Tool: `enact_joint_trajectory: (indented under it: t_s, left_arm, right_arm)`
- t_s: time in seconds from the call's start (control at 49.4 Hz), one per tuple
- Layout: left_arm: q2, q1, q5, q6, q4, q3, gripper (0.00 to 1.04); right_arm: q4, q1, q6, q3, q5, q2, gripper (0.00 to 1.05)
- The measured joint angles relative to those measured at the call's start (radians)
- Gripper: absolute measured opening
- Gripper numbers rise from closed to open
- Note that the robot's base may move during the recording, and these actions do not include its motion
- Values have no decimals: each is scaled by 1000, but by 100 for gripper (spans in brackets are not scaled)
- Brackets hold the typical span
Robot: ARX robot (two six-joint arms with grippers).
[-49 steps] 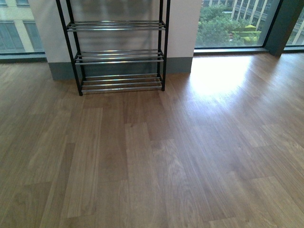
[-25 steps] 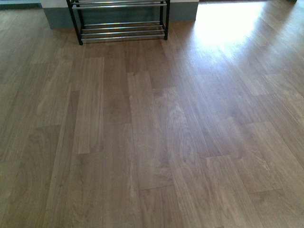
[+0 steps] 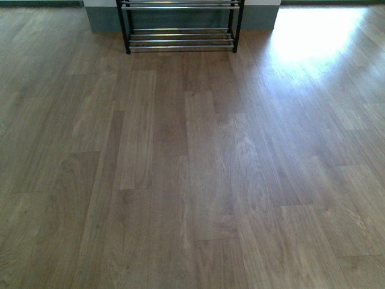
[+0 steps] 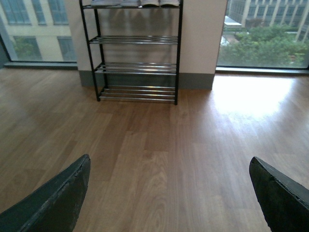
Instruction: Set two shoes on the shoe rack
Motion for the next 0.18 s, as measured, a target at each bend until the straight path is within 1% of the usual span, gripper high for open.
enact_joint_trajectory:
  t_s: [0.182]
  left_arm:
    - [0,0,3,0,0,0,95]
  right_arm:
    - [0,0,0,0,3,0,95]
